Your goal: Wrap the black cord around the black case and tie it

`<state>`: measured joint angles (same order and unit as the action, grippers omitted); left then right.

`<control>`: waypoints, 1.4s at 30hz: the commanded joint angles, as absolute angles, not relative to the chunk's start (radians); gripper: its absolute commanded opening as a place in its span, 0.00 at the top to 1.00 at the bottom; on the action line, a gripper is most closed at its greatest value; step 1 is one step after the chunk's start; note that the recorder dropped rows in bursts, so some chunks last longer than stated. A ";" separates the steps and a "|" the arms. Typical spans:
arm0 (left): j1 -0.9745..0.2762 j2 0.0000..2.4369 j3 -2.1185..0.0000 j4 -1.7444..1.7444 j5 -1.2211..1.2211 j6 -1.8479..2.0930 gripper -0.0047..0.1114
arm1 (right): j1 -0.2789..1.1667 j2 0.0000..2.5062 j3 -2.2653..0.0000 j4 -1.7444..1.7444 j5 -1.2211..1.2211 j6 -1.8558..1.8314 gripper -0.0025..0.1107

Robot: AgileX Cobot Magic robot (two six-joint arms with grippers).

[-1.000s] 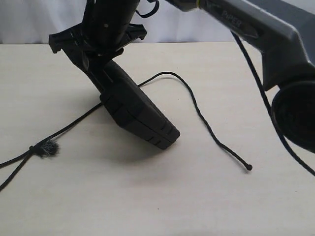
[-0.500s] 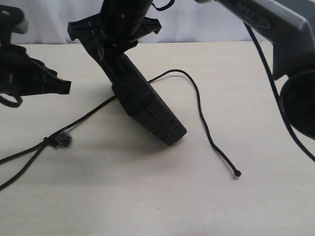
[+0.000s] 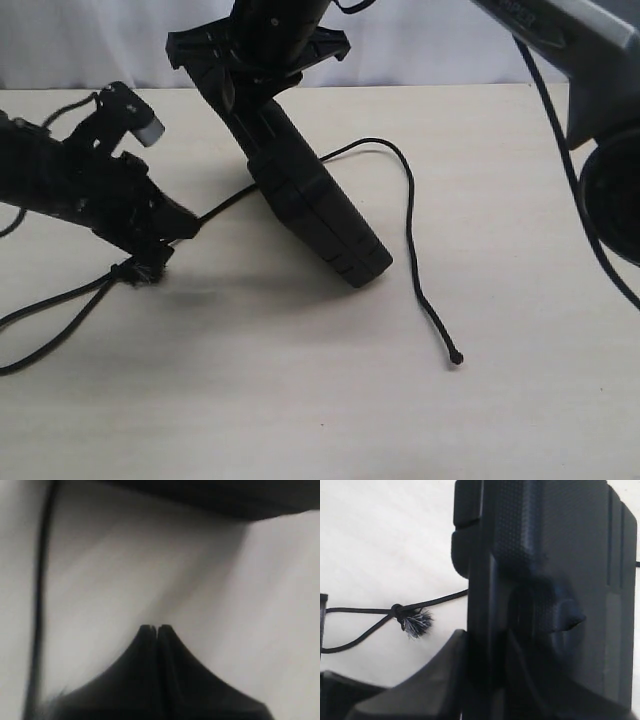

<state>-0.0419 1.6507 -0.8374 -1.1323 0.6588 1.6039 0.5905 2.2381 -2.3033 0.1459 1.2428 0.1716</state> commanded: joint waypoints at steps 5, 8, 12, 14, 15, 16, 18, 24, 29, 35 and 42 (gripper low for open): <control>-0.013 1.772 -0.870 -1.606 0.811 2.143 0.96 | 0.579 2.215 -2.315 0.118 1.221 0.165 0.94; -0.050 1.800 -0.903 -1.638 0.734 2.143 0.96 | 0.579 2.215 -2.315 0.118 1.221 0.165 0.94; -0.082 1.822 -0.945 -1.638 0.730 2.143 0.96 | 0.579 2.215 -2.315 0.118 1.221 0.169 0.94; -0.094 1.826 -0.957 -1.643 0.713 2.143 0.96 | 0.579 2.215 -2.315 0.118 1.221 0.169 0.94; -0.097 1.826 -0.956 -1.650 0.708 2.143 0.96 | 0.579 2.215 -2.315 0.118 1.221 0.169 0.94; -0.098 1.826 -0.956 -1.665 0.696 2.143 0.96 | 0.579 2.215 -2.315 0.118 1.221 0.169 0.94; -0.098 1.826 -0.956 -1.683 0.688 2.143 0.96 | 0.579 2.215 -2.315 0.120 1.221 0.169 0.90; -0.098 1.826 -0.956 -1.695 0.702 2.143 0.96 | 0.579 2.215 -2.315 0.120 1.221 0.171 0.61; -0.098 1.826 -0.956 -1.716 0.702 2.143 0.96 | 0.579 2.201 -2.315 0.120 1.221 0.171 0.44; -0.098 1.826 -0.971 -1.743 0.765 2.143 0.96 | 0.579 2.152 -2.315 0.096 1.221 0.171 0.41; -0.098 1.826 -0.971 -1.743 0.782 2.143 0.96 | 0.579 2.084 -2.290 0.000 1.221 0.096 0.41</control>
